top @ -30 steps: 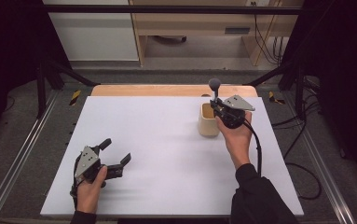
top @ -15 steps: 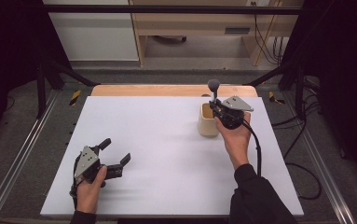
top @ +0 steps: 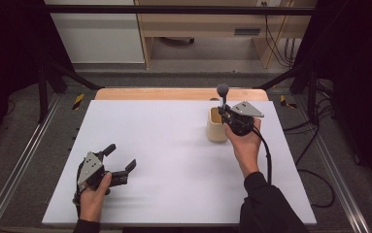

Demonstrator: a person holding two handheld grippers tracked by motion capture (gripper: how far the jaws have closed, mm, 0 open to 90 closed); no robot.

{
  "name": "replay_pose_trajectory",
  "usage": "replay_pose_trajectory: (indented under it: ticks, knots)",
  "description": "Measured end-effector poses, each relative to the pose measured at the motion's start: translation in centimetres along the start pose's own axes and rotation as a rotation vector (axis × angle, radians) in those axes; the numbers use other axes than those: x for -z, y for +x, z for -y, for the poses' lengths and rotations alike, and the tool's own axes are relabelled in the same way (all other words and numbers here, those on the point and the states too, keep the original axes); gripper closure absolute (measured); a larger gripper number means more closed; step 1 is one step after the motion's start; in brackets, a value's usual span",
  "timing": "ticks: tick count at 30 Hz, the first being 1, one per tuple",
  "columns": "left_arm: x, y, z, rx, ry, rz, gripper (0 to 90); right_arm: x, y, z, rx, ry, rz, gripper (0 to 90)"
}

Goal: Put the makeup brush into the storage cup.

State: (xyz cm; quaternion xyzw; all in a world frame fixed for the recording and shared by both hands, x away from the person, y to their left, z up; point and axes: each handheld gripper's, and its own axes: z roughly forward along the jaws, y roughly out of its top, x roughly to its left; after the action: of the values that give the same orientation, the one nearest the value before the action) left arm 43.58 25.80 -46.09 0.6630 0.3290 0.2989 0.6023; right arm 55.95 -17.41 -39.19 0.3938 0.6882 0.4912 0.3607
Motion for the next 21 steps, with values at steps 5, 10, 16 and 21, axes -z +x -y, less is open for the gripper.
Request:
replay_pose_trajectory:
  ticks: [5,10,16,21]
  knots:
    - [0.0,-0.02,0.0,-0.001,0.001,0.0,3.9,-0.07,0.07,0.13,-0.01,0.006,0.001,74.2]
    - [-0.02,-0.01,0.02,0.0,0.001,0.001,3.9,-0.12,-0.02,0.51,-0.009,0.011,0.008,74.2]
    - [-0.05,-0.07,0.02,-0.003,0.002,0.002,3.9,-0.17,0.12,0.69,-0.009,0.014,0.008,74.2]
    - [0.0,-0.01,-0.01,-0.001,0.001,0.001,3.9,-0.05,0.27,0.71,-0.012,0.022,-0.002,73.5]
